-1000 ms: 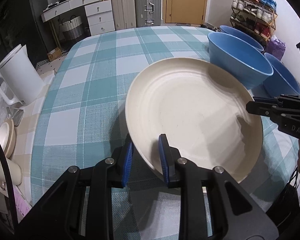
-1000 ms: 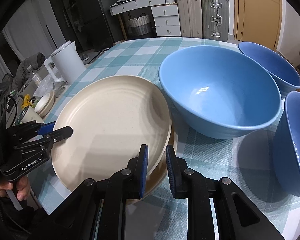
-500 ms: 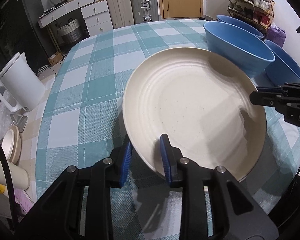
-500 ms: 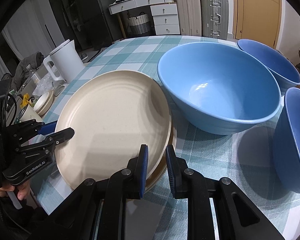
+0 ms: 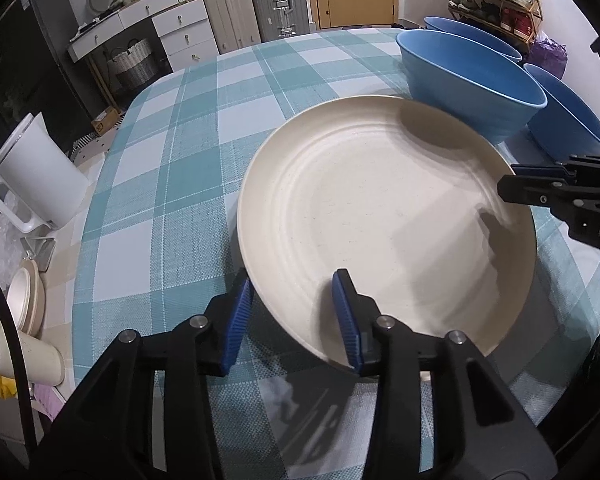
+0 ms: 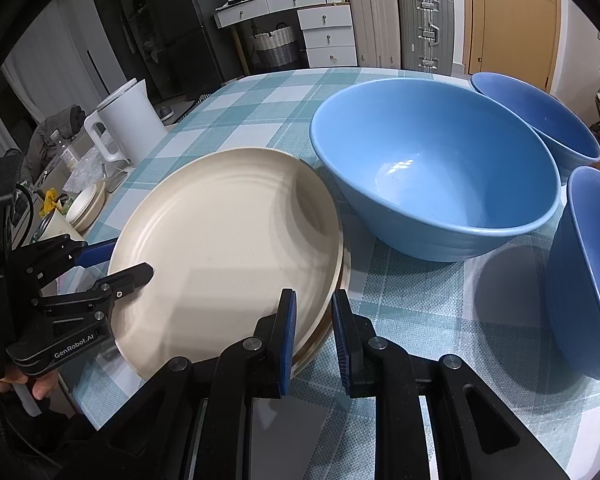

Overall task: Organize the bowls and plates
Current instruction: 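Open both tools and pull them back from the stacked plates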

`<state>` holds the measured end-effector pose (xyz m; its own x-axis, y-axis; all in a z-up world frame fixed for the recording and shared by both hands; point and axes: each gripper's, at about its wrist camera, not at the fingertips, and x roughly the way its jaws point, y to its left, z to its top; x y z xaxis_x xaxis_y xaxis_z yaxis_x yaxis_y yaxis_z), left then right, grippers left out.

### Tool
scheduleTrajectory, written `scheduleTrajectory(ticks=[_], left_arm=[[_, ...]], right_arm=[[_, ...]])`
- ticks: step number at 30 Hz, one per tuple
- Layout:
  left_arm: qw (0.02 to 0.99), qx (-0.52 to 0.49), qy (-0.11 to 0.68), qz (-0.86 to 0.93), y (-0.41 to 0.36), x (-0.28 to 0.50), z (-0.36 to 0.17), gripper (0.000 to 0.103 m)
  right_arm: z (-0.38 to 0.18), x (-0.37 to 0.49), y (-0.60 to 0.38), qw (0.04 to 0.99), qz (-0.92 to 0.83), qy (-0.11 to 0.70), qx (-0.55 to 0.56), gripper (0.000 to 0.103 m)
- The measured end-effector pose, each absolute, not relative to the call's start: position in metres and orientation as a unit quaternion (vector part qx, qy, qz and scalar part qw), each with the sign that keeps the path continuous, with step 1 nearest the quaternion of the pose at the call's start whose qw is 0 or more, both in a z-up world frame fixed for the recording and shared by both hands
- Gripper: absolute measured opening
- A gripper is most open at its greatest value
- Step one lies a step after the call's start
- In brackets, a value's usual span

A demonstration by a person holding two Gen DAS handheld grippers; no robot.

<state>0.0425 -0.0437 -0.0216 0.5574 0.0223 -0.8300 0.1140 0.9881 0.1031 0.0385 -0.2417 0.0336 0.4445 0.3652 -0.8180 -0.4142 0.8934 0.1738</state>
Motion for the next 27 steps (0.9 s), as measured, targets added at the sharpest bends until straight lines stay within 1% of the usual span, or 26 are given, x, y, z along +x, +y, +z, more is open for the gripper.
scheduleTrajectory(ticks=[2, 7, 20, 21, 24, 26, 27], left_arm=[[0.879, 0.063, 0.472, -0.033, -0.043, 0.043, -0.021, 0.043], [0.877, 0.063, 0.474, -0.035, -0.043, 0.046, -0.023, 0.047], [0.875, 0.025, 0.481, -0.047, -0.032, 0.051, -0.024, 0.05], [0.876, 0.021, 0.48, -0.047, -0.031, 0.051, -0.022, 0.052], [0.881, 0.004, 0.471, -0.049, -0.026, 0.049, -0.015, 0.066], [0.884, -0.008, 0.464, -0.053, -0.023, 0.048, -0.009, 0.071], [0.885, -0.014, 0.462, -0.054, -0.022, 0.047, -0.006, 0.076]], right_arm=[[0.033, 0.038, -0.241, 0.85, 0.228, 0.475, -0.029, 0.019], [0.034, 0.037, -0.241, 0.85, 0.226, 0.474, -0.031, 0.019], [0.03, 0.034, -0.243, 0.849, 0.221, 0.479, -0.034, 0.019], [0.03, 0.033, -0.243, 0.848, 0.221, 0.48, -0.036, 0.019], [0.031, 0.034, -0.243, 0.846, 0.221, 0.483, -0.036, 0.021], [0.033, 0.034, -0.242, 0.846, 0.224, 0.482, -0.037, 0.027], [0.034, 0.034, -0.241, 0.846, 0.224, 0.482, -0.038, 0.029]])
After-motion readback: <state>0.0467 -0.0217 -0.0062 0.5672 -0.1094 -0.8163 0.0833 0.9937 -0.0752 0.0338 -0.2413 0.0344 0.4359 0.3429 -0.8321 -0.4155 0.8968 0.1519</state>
